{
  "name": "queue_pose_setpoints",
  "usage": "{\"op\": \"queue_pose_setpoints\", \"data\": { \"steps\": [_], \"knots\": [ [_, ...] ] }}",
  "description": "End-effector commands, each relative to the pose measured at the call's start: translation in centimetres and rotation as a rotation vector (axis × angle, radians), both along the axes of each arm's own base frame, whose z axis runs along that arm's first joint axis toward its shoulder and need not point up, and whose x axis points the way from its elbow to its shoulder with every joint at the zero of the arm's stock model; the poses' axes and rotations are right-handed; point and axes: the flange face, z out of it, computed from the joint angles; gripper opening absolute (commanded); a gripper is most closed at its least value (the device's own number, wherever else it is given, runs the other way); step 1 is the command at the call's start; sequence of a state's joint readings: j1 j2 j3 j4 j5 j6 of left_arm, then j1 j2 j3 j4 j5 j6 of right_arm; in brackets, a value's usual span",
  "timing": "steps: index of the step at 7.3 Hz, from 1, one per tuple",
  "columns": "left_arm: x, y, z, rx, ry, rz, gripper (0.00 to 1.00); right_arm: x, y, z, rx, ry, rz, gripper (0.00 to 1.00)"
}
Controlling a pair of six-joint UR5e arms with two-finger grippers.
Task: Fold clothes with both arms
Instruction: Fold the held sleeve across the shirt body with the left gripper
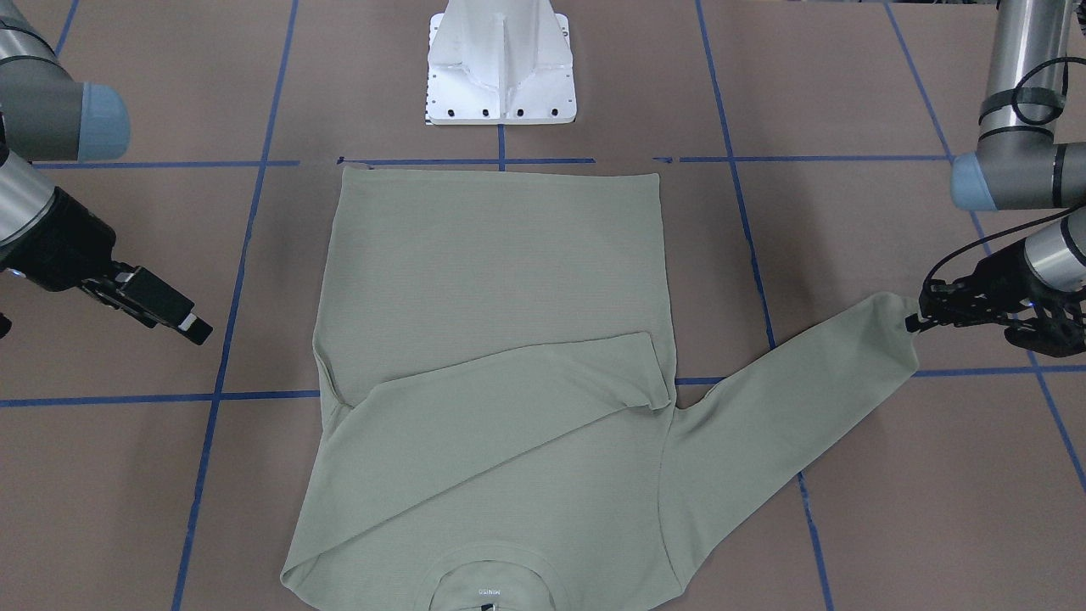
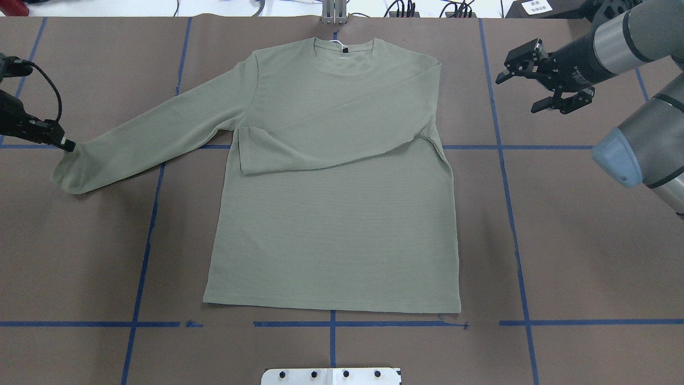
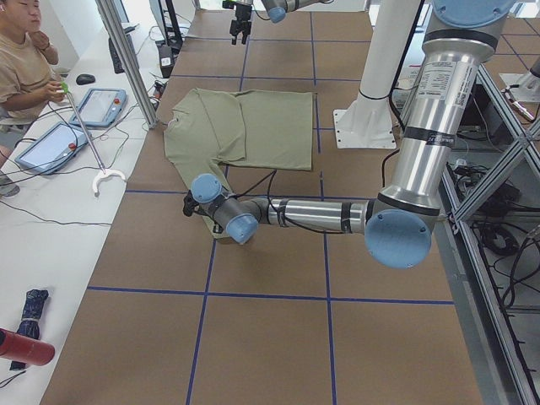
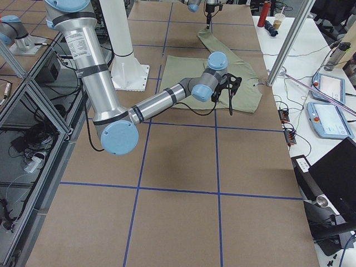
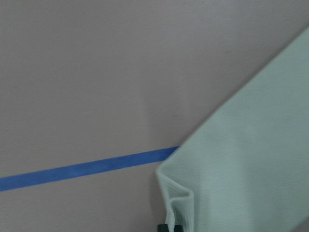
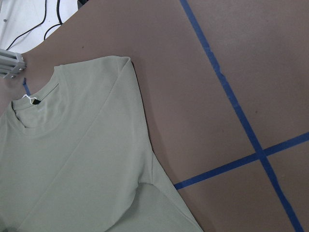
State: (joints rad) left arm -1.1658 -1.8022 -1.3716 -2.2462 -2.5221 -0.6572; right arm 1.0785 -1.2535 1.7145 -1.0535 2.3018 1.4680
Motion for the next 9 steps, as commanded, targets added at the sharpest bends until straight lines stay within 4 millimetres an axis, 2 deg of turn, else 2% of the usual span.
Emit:
{"op": "queue_pose_setpoints", "data": {
  "steps": [1, 2, 3, 4, 5, 6, 7, 8, 9],
  "knots": [
    [3.0, -3.7, -13.2, -0.108, 0.122, -0.098, 0.00, 3.7, 0.1, 4.0, 0.040, 0.054, -0.002, 0.99],
    [6.3, -4.5, -18.5, -0.141, 0.159, -0.096, 0.00, 6.5, 0.4, 6.5, 0.088, 0.086, -0.028, 0.99],
    [8.8, -5.1, -24.1, -0.179, 0.200, -0.106, 0.00, 7.6, 1.2, 8.4, 0.101, 0.100, -0.049, 0.99],
    [12.7, -5.3, -32.0, -0.217, 0.248, -0.152, 0.00, 7.9, 1.5, 9.0, 0.095, 0.103, -0.049, 0.99],
    [19.4, -4.5, -39.2, -0.244, 0.287, -0.217, 0.00, 7.9, 1.7, 9.3, 0.091, 0.106, -0.048, 0.99],
    [28.2, -2.5, -46.0, -0.229, 0.316, -0.275, 0.00, 8.0, 1.8, 9.3, 0.092, 0.106, -0.048, 0.99],
    [35.7, 0.8, -48.8, -0.190, 0.370, -0.323, 0.00, 8.2, 1.7, 9.4, 0.088, 0.107, -0.044, 1.00],
    [40.9, 3.6, -48.7, -0.151, 0.422, -0.385, 0.00, 8.2, 1.7, 9.4, 0.088, 0.108, -0.043, 0.99],
    [44.0, 3.8, -48.6, -0.156, 0.397, -0.397, 0.00, 8.2, 1.8, 9.5, 0.087, 0.109, -0.043, 0.99]
  ]
}}
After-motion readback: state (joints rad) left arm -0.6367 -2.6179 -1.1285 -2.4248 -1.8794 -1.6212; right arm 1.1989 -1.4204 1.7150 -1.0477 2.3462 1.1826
